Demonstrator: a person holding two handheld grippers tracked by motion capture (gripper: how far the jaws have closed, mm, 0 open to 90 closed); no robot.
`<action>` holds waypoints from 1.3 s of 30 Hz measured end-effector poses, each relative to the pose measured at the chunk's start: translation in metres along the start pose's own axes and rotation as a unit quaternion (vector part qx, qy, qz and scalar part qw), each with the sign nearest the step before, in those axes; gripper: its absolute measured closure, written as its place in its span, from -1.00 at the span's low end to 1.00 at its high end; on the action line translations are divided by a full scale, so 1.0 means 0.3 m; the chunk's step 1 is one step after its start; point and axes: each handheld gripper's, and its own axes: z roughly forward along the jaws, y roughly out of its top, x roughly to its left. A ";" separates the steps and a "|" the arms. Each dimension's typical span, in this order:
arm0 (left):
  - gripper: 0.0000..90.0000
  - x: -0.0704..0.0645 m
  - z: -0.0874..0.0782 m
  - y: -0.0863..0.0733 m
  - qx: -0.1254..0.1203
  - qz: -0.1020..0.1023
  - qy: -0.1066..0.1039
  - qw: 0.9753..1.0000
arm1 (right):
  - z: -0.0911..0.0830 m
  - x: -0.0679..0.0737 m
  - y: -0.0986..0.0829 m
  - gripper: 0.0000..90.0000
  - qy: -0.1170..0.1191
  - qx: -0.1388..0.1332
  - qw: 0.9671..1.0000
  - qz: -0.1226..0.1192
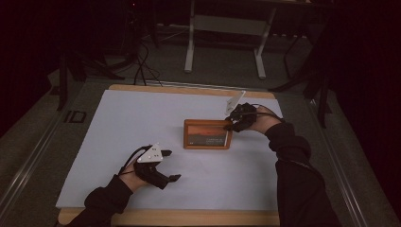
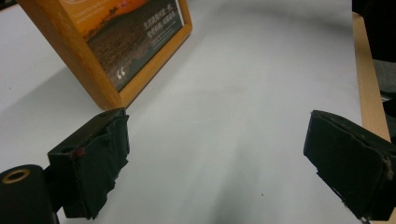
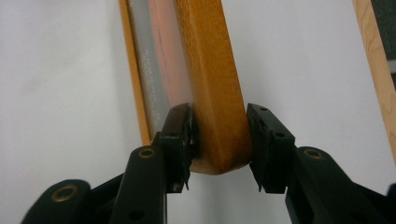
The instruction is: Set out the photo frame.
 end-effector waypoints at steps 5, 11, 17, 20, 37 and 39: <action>-0.84 -0.001 0.001 -0.002 0.000 -0.001 -0.001 1.000 | 0.021 -0.020 0.001 0.26 -0.003 0.004 1.000 0.013; -0.83 -0.001 0.004 -0.004 0.000 -0.003 -0.004 1.000 | 0.038 -0.029 -0.001 0.18 -0.004 0.006 1.000 0.016; -0.83 -0.003 0.005 -0.004 -0.001 -0.003 -0.005 1.000 | 0.045 -0.023 -0.002 0.06 -0.010 0.018 1.000 0.023; -0.83 -0.003 0.005 -0.004 0.000 -0.002 -0.005 1.000 | 0.031 -0.021 -0.003 0.00 -0.027 -0.001 0.999 0.026; -0.84 -0.006 0.004 -0.002 0.002 0.000 -0.006 1.000 | -0.077 0.053 0.019 -0.47 -0.045 -0.068 0.994 0.079; -0.84 -0.006 0.005 -0.002 0.003 0.001 -0.006 1.000 | -0.084 0.063 0.019 -0.53 -0.043 -0.078 0.992 0.087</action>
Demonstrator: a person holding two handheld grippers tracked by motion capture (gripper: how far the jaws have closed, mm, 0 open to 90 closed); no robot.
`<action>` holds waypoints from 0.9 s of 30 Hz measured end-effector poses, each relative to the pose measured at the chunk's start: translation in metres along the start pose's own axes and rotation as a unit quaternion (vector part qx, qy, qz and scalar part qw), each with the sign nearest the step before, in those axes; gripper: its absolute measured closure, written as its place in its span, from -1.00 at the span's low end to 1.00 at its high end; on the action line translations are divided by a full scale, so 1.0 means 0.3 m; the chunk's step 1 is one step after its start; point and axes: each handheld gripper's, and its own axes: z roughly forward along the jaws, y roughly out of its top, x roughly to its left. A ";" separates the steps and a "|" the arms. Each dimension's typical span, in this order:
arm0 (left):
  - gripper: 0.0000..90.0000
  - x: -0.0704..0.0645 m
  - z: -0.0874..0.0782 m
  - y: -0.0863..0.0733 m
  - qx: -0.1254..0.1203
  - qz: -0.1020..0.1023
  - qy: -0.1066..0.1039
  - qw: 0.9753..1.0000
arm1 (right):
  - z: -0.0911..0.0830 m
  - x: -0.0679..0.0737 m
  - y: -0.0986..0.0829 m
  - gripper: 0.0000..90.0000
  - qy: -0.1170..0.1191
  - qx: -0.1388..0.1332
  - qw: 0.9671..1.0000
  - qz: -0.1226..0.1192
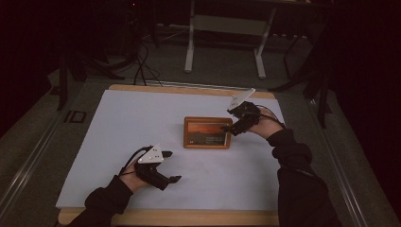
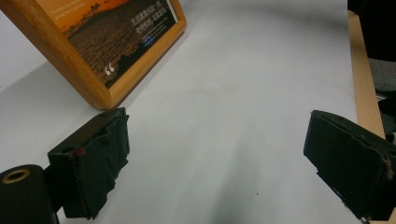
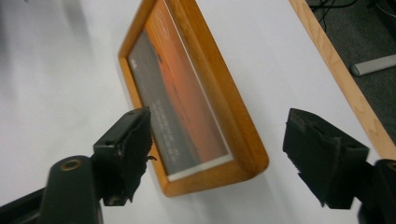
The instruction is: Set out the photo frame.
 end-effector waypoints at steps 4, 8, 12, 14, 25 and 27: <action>-0.83 0.000 0.000 0.000 0.000 -0.001 0.000 1.000 | -0.012 0.025 -0.008 -0.62 0.008 -0.026 1.000 0.015; -0.83 -0.001 0.000 -0.001 0.001 0.000 0.000 1.000 | -0.016 0.045 -0.021 -0.64 0.011 -0.037 0.999 0.022; -0.84 -0.003 -0.001 0.000 0.001 0.001 -0.001 1.000 | -0.026 0.069 -0.037 -0.64 -0.001 -0.048 0.998 0.036; -0.83 -0.003 -0.001 -0.001 0.001 0.001 -0.001 1.000 | -0.036 0.082 -0.049 -0.64 0.012 -0.062 0.997 0.047; -0.84 -0.010 -0.001 0.002 0.001 0.004 -0.005 1.000 | -0.058 0.196 -0.144 -0.64 0.012 -0.099 0.993 0.069; -0.83 -0.010 0.000 0.002 0.001 0.005 -0.006 1.000 | -0.050 0.212 -0.163 -0.64 0.017 -0.099 0.992 0.075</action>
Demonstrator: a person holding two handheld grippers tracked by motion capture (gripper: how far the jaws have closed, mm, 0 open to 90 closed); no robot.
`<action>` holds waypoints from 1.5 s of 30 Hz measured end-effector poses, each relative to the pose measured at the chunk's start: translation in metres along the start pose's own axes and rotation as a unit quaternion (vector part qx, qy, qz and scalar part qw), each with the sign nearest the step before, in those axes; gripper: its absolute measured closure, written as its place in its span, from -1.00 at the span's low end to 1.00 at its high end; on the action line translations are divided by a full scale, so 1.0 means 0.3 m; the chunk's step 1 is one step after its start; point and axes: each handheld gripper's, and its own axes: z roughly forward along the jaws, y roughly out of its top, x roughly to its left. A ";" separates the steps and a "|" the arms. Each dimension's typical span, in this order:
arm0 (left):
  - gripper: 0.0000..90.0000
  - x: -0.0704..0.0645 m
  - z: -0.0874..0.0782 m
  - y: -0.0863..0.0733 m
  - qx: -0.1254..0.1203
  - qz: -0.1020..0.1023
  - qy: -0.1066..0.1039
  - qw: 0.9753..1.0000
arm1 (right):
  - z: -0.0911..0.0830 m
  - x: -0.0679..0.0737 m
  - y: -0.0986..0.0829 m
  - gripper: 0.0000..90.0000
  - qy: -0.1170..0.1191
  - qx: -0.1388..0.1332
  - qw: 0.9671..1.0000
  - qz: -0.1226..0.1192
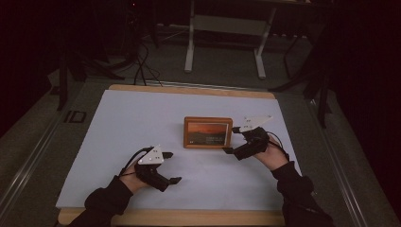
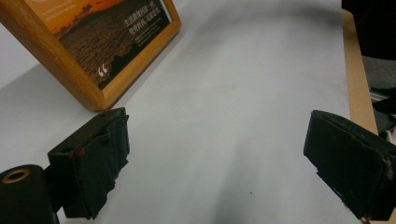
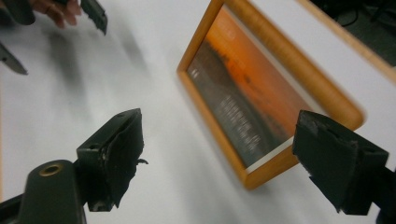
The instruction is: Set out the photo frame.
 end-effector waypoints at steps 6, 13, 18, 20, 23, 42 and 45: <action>-0.83 -0.001 0.000 -0.001 0.002 0.000 0.000 1.000 | 0.032 0.043 -0.065 -0.64 0.001 -0.002 1.000 0.008; -0.84 -0.003 -0.003 0.000 0.000 0.001 0.000 1.000 | 0.061 0.089 -0.121 -0.64 0.003 -0.014 1.000 0.022; -0.84 -0.005 -0.002 -0.001 0.002 0.003 -0.001 1.000 | 0.061 0.118 -0.160 -0.64 0.002 -0.025 0.999 0.032; -0.84 -0.006 -0.001 -0.001 0.003 0.003 -0.003 1.000 | 0.063 0.128 -0.177 -0.64 0.000 -0.022 0.999 0.034; -0.84 -0.008 0.000 -0.001 0.004 0.005 -0.004 1.000 | 0.062 0.139 -0.200 -0.64 -0.002 -0.025 0.999 0.038; -0.84 -0.013 0.005 -0.006 0.009 0.007 -0.006 1.000 | 0.041 0.207 -0.319 -0.65 -0.021 -0.043 0.997 0.060; -0.84 -0.015 0.006 -0.006 0.008 0.010 -0.009 1.000 | 0.030 0.216 -0.333 -0.65 -0.031 -0.049 0.996 0.063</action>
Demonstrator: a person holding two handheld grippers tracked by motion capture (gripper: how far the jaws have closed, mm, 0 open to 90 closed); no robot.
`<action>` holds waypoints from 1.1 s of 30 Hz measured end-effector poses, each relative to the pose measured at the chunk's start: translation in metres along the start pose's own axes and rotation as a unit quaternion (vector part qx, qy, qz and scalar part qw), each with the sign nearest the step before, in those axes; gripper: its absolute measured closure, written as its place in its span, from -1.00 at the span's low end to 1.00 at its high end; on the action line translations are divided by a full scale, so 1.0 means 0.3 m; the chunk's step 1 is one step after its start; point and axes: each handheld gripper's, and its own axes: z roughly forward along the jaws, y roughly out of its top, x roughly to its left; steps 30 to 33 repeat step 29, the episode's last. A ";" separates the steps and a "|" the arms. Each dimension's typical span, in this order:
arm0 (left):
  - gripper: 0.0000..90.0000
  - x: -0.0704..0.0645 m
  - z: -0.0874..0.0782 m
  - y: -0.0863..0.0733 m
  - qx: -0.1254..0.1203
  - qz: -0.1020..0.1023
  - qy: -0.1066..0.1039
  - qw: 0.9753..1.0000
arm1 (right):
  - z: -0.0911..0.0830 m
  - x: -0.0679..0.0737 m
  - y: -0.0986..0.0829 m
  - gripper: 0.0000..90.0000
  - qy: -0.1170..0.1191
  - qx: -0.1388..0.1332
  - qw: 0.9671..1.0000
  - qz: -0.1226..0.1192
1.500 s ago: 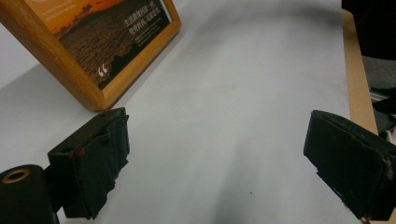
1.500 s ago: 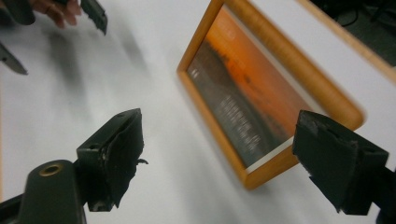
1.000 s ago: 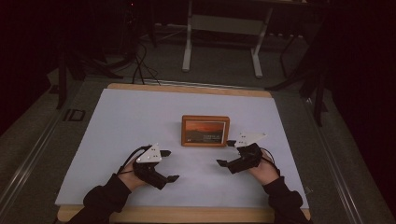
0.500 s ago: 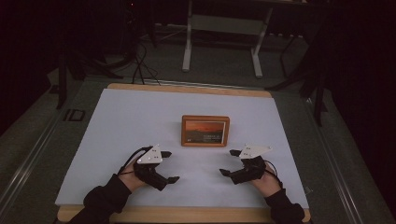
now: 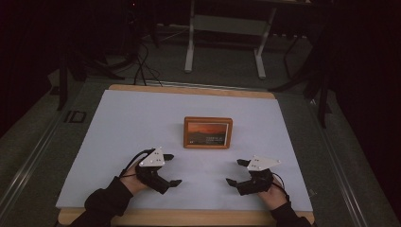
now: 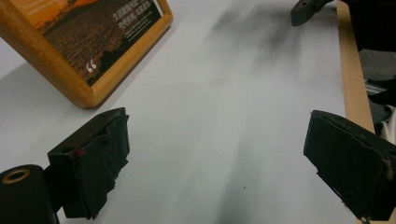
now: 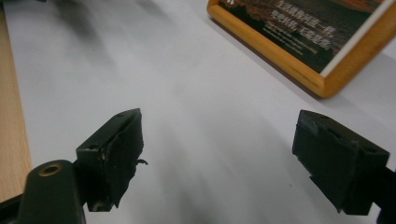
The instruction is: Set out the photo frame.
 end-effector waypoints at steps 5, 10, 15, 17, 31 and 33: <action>-0.83 -0.004 0.005 -0.001 0.003 0.002 -0.003 1.000 | -0.023 0.004 -0.016 -0.66 -0.011 -0.010 1.000 0.009; -0.84 -0.005 0.002 -0.001 -0.005 0.004 -0.013 1.000 | -0.049 0.002 -0.037 -0.67 -0.007 -0.039 0.999 0.028; -0.84 -0.009 0.007 -0.002 -0.001 0.008 -0.012 1.000 | -0.069 -0.014 -0.056 -0.70 -0.025 -0.059 0.997 0.046; -0.84 -0.010 0.007 -0.002 -0.002 0.009 -0.011 1.000 | -0.068 -0.021 -0.061 -0.70 -0.029 -0.059 0.996 0.051; -0.83 -0.008 0.004 0.000 -0.004 0.008 -0.011 1.000 | -0.052 -0.020 -0.060 -0.69 -0.027 -0.048 0.998 0.041; -0.83 -0.008 0.004 0.000 -0.004 0.008 -0.011 1.000 | -0.052 -0.020 -0.060 -0.69 -0.027 -0.048 0.998 0.041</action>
